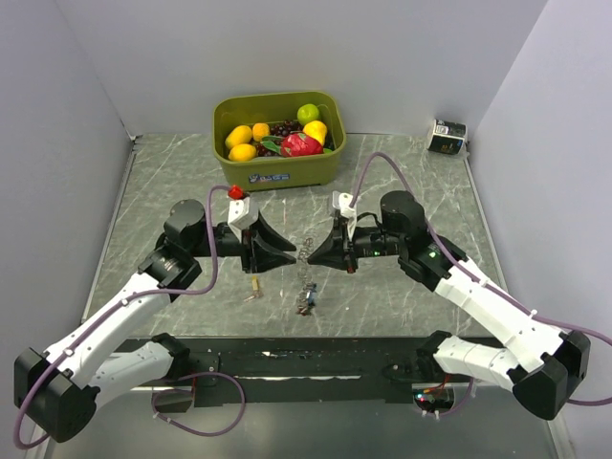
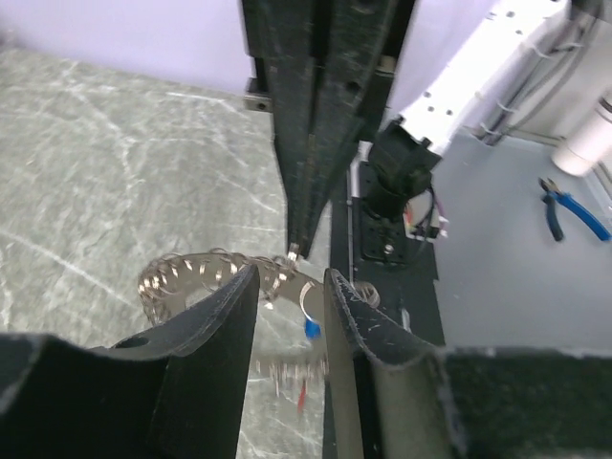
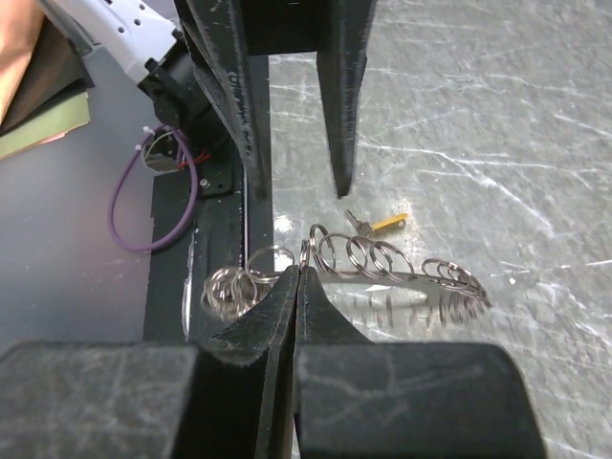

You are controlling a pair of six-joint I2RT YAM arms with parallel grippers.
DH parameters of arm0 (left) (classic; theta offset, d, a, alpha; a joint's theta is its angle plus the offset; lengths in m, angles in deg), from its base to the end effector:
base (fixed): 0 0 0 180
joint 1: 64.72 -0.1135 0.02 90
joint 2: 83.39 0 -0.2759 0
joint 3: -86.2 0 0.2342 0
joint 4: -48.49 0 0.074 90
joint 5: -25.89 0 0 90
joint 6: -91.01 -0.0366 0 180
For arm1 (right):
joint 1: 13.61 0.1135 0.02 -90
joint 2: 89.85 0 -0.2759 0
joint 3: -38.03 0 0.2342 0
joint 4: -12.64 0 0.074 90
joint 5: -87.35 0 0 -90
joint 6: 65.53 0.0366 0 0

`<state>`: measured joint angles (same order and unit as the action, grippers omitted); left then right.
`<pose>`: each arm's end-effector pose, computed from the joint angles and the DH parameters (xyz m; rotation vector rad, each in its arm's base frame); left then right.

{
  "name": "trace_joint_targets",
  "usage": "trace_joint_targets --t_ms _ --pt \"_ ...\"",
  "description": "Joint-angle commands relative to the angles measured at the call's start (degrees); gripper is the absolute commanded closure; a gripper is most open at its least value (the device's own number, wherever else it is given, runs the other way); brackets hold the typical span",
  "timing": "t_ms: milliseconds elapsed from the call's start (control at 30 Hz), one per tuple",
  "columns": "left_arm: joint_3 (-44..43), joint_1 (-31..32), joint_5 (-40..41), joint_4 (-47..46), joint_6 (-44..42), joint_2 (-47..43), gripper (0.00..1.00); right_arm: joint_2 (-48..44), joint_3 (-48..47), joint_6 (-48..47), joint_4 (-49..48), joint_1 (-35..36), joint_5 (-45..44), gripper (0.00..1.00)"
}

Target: Put the keys on the keyring

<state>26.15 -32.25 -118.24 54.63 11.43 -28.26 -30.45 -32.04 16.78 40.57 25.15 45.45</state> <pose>0.1452 -0.1276 0.3579 1.0681 1.3870 -1.3050 0.1418 0.1488 0.3651 -1.2753 1.4456 1.1487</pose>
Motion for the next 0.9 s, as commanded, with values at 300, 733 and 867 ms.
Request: trace_joint_targets --t_ms 300,733,867 --pt "-0.8 0.0 -12.7 -3.0 0.0 1.0 0.57 -3.1 -0.9 -0.7 -4.9 0.3 2.2 1.0" --pt "1.7 0.8 -11.6 -7.0 4.6 -0.9 0.54 -1.2 -1.8 0.9 -6.0 0.3 1.5 1.0" --pt "1.1 2.0 -10.4 -5.9 3.7 1.0 0.55 -1.3 -1.8 1.0 -6.1 0.3 1.6 1.0"
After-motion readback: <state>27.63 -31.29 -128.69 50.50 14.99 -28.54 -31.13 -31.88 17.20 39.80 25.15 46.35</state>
